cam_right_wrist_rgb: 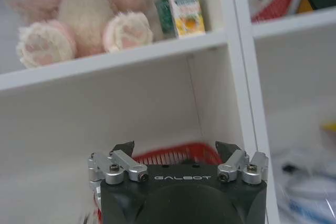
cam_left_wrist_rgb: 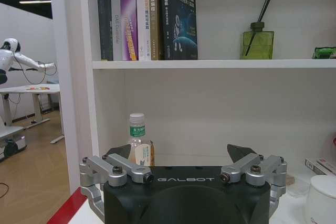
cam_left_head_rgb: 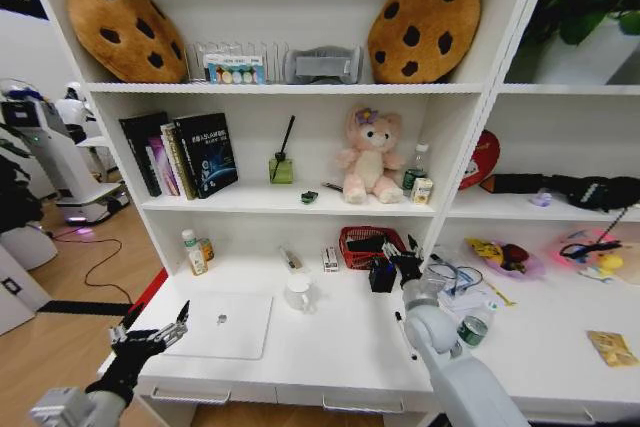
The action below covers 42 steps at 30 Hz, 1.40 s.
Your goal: Organize the objects on the table.
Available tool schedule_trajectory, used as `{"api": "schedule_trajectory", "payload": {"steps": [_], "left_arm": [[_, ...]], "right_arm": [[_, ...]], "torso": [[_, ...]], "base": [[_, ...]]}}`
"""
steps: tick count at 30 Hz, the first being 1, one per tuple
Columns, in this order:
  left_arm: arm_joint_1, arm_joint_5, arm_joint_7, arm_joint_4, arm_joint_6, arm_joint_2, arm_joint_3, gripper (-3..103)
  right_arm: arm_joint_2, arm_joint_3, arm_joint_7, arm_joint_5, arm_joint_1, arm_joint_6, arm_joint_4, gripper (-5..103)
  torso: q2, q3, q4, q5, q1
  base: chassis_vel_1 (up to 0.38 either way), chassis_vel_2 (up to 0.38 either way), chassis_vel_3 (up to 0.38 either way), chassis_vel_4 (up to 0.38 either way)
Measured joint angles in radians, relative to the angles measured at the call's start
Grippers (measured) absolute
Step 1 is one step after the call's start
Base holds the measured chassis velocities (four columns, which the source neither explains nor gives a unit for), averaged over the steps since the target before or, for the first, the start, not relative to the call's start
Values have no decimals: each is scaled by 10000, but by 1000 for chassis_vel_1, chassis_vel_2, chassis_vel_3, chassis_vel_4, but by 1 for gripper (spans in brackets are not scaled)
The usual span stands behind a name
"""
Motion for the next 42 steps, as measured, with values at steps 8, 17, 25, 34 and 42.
{"api": "schedule_trajectory", "payload": {"steps": [8,17,25,34,42], "left_arm": [[0,0,0,0,0,0,0,100],[0,0,0,0,0,0,0,100],[0,0,0,0,0,0,0,100],[0,0,0,0,0,0,0,100],[0,0,0,0,0,0,-1,100]], "right_arm": [[346,224,2452,2278,-2021,-1358,1155,100],[723,193,2377,1768,-1749,-926,-218,100],[861,37,1966,1565,-1338,-898,-926,84],[786,207,1076,1200,-1725,-1774,-759,60],[762,229,876,1179,-1707,-2077,-786,51]], "torso": [[1,0,0,1,-1],[-1,2,2,2,2],[-2,2,2,3,2],[-2,2,0,2,2],[-2,1,1,2,2]], "base": [[0,0,0,0],[0,0,0,0],[0,0,0,0],[0,0,0,0],[0,0,0,0]]}}
